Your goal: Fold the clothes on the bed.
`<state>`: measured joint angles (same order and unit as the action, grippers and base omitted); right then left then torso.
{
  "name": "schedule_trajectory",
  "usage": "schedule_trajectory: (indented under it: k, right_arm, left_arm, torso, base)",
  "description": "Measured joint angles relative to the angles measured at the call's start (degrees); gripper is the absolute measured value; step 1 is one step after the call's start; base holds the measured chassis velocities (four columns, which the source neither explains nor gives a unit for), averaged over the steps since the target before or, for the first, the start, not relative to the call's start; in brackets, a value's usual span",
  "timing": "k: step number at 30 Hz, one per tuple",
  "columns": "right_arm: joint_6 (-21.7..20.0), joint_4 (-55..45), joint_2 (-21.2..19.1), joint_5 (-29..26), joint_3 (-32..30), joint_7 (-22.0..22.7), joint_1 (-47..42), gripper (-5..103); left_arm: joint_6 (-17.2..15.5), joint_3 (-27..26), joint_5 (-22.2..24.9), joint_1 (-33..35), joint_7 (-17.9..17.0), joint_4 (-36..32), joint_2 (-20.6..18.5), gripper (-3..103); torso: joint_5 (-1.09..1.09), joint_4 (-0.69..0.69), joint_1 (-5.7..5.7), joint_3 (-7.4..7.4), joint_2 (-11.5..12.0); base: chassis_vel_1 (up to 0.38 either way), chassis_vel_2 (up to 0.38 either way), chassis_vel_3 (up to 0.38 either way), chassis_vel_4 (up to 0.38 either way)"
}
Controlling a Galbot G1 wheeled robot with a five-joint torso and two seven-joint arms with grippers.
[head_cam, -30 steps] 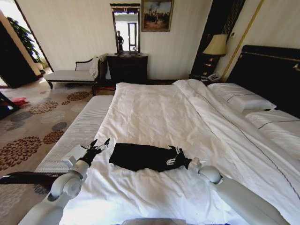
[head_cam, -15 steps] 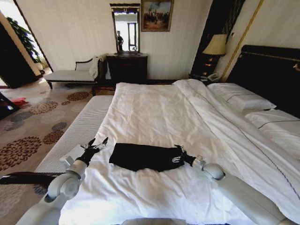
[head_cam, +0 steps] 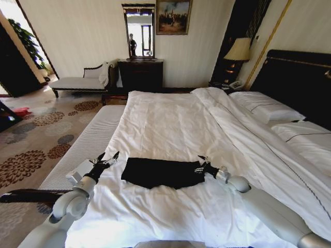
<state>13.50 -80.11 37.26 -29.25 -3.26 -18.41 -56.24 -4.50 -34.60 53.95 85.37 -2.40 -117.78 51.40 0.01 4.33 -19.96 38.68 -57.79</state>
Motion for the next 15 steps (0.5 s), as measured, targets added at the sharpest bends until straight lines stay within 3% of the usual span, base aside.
schedule_trajectory:
  k: [4, 6, 7, 9, 10, 12, 14, 15]
  right_arm:
    - [-0.64, -3.96, -2.66, -2.58, -2.68, 0.82, -2.79, 100]
    - [-3.05, -10.01, -4.52, -7.94, -6.07, 2.29, -6.94, 100]
    - [-3.05, -10.01, -4.52, -7.94, -6.07, 2.29, -6.94, 100]
    - [-6.14, -15.17, -5.03, -14.59, -8.98, 3.71, -11.15, 100]
    - [-9.85, -20.79, -5.07, -21.66, -11.96, 5.16, -15.62, 100]
    - [-15.28, -26.68, -4.5, -29.89, -16.4, 7.18, -21.62, 100]
    - [-16.23, -27.76, -4.27, -31.37, -17.26, 7.52, -22.7, 100]
    - [-18.88, -30.71, -3.34, -35.41, -20.01, 8.36, -26.29, 100]
  left_arm:
    - [0.43, -0.24, -2.23, 0.37, -0.4, -0.2, 0.09, 100]
    - [0.99, -0.9, -4.53, 1.09, -0.68, -0.36, 0.11, 100]
    - [0.99, -0.9, -4.53, 1.09, -0.68, -0.36, 0.11, 100]
    - [1.33, -1.44, -5.87, 1.71, -0.77, -0.57, 0.19, 100]
    - [1.86, -2.08, -7.83, 2.41, -0.78, -0.7, 0.29, 100]
    - [2.92, -2.96, -10.12, 3.39, -0.73, -0.75, 0.34, 100]
    - [3.22, -3.17, -10.54, 3.65, -0.69, -0.75, 0.34, 100]
    - [4.4, -3.8, -12.04, 4.32, -0.54, -0.59, 0.37, 100]
  torso:
    - [-0.02, 0.0, 0.0, 0.0, 0.0]
    - [-0.02, -0.03, 0.0, 0.0, -0.01]
    - [-0.02, -0.03, 0.0, 0.0, -0.01]
    - [-0.02, -0.04, 0.0, 0.0, 0.0]
    - [-0.01, -0.03, 0.0, -0.01, -0.01]
    - [-0.03, -0.02, 0.01, -0.01, -0.01]
    - [-0.03, -0.01, 0.01, -0.01, -0.01]
    - [-0.02, -0.01, 0.01, -0.01, -0.01]
  base:
    - [0.0, 0.0, 0.0, 0.0]
    - [0.0, 0.0, 0.0, 0.0]
    - [0.0, 0.0, 0.0, 0.0]
    - [0.0, 0.0, 0.0, 0.0]
    - [0.0, 0.0, 0.0, 0.0]
    - [0.0, 0.0, 0.0, 0.0]
    - [0.0, 0.0, 0.0, 0.0]
    - [0.0, 0.0, 0.0, 0.0]
